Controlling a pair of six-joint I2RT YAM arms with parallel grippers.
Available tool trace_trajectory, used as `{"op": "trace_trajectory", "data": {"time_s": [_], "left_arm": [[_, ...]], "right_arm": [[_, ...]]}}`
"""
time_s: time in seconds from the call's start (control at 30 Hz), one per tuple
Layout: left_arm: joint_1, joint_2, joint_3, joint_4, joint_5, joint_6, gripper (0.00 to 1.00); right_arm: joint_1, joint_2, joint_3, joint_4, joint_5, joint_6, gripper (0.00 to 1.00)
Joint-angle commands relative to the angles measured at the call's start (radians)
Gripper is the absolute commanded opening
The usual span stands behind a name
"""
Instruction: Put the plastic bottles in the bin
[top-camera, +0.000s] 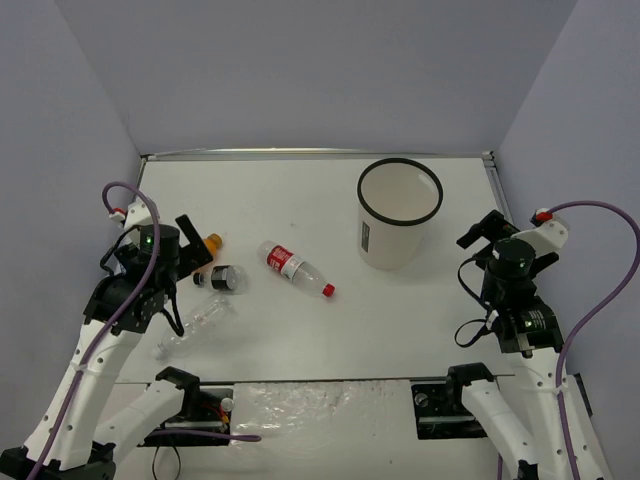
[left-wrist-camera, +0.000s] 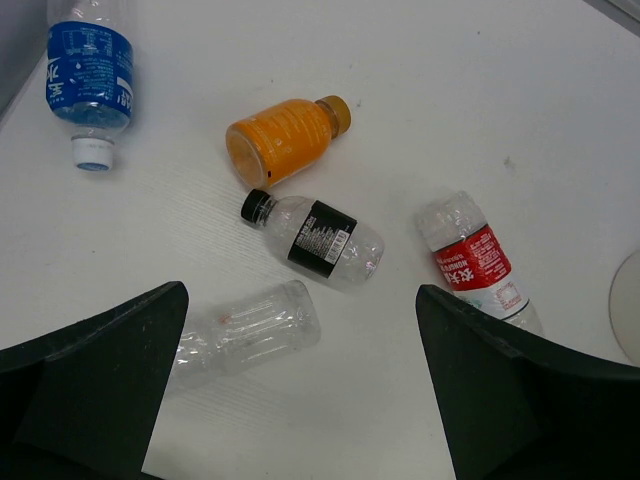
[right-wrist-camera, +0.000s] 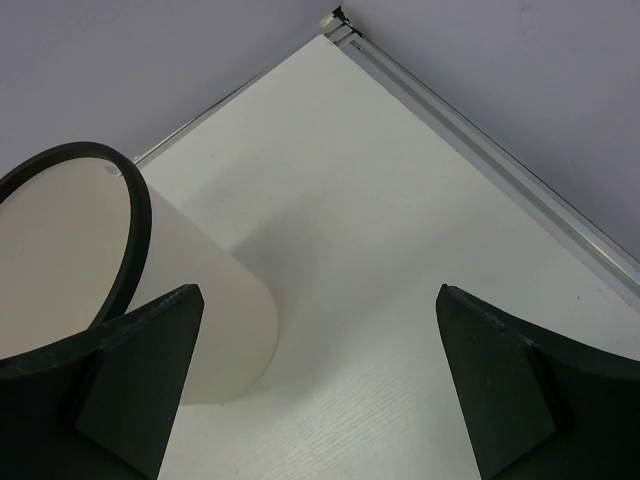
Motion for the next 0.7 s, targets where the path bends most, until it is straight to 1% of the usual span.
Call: {"op": "trace_trajectory", "data": {"time_s": [0.0,0.07,0.2,0.27,0.37,0.5,0.6,0.67], "left_arm": [[0.0,0.018,0.004,0.037,0.005,-0.016,0.97],[0.0,0.027,0.005,0.043,0.006,-0.011,0.97],[0.001,0.036,-0.014,0.064,0.007,-0.008,0.97],[0.0,0.04,-0.023,0.081,0.011,0.0,0.97],[0.0,0.052,-0.036,0.09,0.012,0.003,0.97],[0.0,0.067,-0.054,0.115,0.023,0.009,0.97],[0.0,0.079,-0.065,0.128,0.04,0.017,0.97],[0.001,0.084,-0.077,0.131,0.045,0.017,0.97]], "right_arm": [[-0.003,0.001,0.047,0.049,-0.025,-0.029,1.0],[-0.003,-0.013,0.045,0.05,-0.093,-0.053,1.0],[-0.003,-0.036,0.045,0.054,-0.124,-0.068,1.0],[-0.003,-0.038,0.051,0.056,-0.163,-0.074,1.0],[-0.002,-0.02,0.051,0.064,-0.278,-0.094,1.0],[0.003,0.042,0.042,0.069,-0.413,-0.123,1.0],[0.054,0.099,0.028,0.09,-0.493,-0.142,1.0],[0.121,0.115,0.011,0.135,-0.496,-0.155,1.0]]}}
